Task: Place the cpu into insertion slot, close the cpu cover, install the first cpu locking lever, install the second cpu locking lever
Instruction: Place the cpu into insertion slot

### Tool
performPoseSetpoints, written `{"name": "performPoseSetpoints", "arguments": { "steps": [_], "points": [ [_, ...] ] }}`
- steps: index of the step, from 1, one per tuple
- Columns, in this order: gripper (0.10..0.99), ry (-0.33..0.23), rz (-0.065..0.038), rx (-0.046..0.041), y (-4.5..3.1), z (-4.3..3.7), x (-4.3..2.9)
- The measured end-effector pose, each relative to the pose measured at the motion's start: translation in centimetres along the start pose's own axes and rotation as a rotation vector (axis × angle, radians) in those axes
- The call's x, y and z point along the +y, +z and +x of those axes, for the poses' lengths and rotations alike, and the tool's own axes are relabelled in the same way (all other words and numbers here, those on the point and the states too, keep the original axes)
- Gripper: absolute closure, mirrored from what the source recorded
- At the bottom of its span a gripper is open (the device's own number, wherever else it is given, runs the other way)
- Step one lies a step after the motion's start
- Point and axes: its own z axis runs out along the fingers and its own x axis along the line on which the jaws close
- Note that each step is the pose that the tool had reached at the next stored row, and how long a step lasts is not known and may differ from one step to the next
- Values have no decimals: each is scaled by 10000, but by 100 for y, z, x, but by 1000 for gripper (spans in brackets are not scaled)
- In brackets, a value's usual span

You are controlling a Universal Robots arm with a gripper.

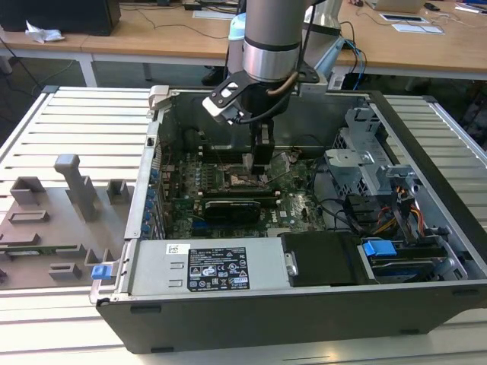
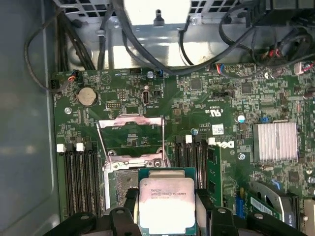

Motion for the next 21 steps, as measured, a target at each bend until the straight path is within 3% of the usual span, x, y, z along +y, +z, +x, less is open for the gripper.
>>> {"name": "performPoseSetpoints", "arguments": {
  "steps": [3,9,14,21],
  "points": [
    [545,-578,-12,4,0,1,0],
    [545,-585,-13,3,0,12,-2],
    [545,-588,-12,3,-4,163,-5],
    [545,-590,-13,4,10,206,-62]
  ]
}}
